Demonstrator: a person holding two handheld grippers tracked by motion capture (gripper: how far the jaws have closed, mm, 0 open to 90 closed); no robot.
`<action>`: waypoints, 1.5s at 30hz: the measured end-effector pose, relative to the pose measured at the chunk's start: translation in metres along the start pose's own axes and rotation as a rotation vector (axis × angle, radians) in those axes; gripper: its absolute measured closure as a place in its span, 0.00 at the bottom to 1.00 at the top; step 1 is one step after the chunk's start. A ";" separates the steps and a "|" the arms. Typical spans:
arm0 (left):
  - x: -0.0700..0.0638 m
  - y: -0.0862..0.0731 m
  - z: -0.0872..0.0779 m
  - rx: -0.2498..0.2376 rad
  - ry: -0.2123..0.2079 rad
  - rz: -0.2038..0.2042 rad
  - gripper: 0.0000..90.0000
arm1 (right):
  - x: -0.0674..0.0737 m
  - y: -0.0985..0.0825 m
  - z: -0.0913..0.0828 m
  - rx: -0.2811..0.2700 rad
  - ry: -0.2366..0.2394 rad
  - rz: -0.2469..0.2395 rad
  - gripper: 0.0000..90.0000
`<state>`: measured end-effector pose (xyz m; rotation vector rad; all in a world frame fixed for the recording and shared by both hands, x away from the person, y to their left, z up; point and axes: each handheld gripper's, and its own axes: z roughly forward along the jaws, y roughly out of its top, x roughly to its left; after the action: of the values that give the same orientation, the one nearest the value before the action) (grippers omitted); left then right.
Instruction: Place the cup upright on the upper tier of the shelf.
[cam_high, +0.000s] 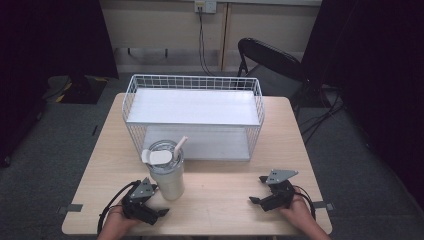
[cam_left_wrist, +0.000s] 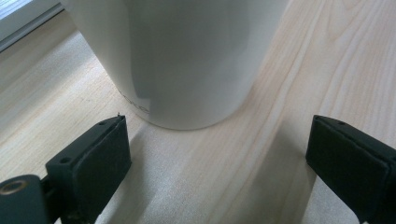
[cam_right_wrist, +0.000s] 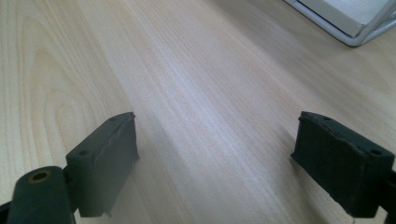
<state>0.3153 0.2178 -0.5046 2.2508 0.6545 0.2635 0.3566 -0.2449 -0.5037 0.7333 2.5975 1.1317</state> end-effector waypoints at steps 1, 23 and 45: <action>0.000 0.000 0.000 0.000 0.000 0.000 0.06 | 0.000 0.000 0.000 0.000 0.000 0.000 0.14; 0.006 0.007 -0.012 -0.059 -0.024 -0.066 0.19 | 0.000 0.000 0.000 -0.001 -0.001 0.001 0.14; 0.012 0.024 -0.027 -0.201 0.010 -0.101 0.17 | 0.000 0.000 0.000 -0.002 -0.001 0.001 0.14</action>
<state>0.3242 0.2274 -0.4684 2.0195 0.7121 0.2776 0.3565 -0.2451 -0.5039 0.7343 2.5954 1.1341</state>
